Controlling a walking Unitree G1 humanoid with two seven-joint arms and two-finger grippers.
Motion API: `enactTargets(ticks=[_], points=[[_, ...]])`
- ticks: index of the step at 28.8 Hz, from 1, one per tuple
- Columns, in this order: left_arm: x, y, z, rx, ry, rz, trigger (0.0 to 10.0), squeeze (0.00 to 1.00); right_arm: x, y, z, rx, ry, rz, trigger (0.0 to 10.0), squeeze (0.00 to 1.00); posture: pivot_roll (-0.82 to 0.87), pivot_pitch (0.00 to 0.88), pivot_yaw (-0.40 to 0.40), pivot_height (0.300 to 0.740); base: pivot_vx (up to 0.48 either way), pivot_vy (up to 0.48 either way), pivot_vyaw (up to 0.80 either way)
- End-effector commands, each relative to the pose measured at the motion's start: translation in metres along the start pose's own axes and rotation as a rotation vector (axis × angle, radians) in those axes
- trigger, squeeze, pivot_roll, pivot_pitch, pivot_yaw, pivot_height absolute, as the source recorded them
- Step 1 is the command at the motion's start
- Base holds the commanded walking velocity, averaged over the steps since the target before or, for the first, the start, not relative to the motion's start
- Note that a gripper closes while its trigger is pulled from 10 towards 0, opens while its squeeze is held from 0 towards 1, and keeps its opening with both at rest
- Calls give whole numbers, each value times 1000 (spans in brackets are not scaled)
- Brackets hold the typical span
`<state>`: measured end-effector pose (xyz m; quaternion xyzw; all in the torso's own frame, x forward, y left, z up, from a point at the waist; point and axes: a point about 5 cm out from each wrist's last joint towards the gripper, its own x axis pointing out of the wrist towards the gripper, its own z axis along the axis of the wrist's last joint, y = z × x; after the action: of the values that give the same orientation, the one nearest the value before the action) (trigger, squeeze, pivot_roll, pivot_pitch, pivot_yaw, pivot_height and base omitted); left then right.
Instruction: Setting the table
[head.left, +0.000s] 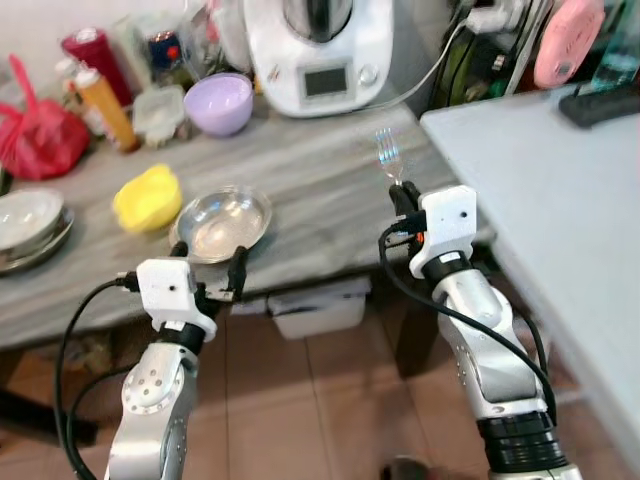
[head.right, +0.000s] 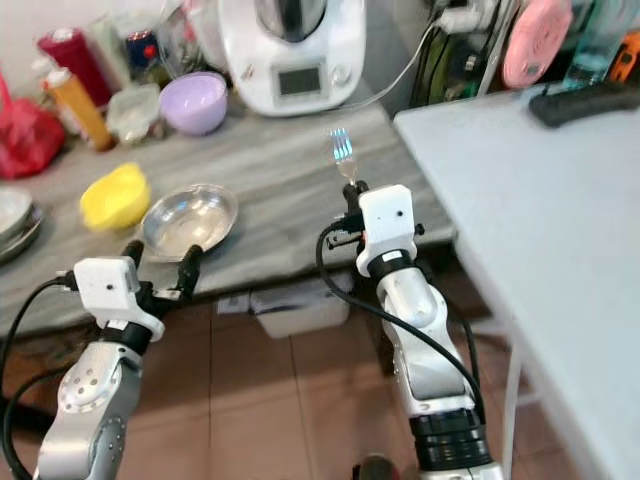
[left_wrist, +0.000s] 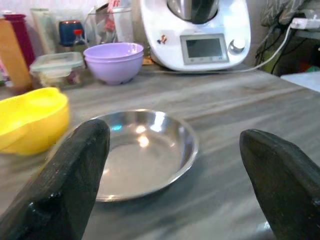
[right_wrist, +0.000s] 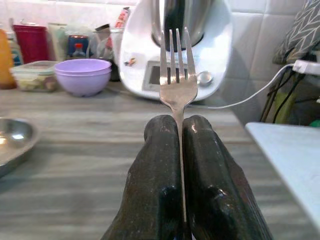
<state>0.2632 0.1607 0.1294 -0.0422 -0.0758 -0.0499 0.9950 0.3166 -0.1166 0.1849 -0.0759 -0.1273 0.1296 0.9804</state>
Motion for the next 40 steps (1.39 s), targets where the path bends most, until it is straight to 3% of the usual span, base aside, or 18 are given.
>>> enactTargets(ticks=[1,14,24,40], points=[[-3,2,-1,11,7,8,10000,0,1,1,2,-7,-10,6,10000,0,-94,121,97,740,341,0,800],[-23,8,-2,62,27,15,10000,0,-3,6,-4,18,14,27,10000,0,-84,129,104,740,0,0,92],[-46,14,-4,87,77,-52,10000,0,-8,25,-19,116,86,89,10000,0,-66,144,114,740,0,0,0],[-57,6,-3,56,115,-155,10000,0,9,47,-34,208,178,88,10000,0,-13,164,125,740,0,0,0]])
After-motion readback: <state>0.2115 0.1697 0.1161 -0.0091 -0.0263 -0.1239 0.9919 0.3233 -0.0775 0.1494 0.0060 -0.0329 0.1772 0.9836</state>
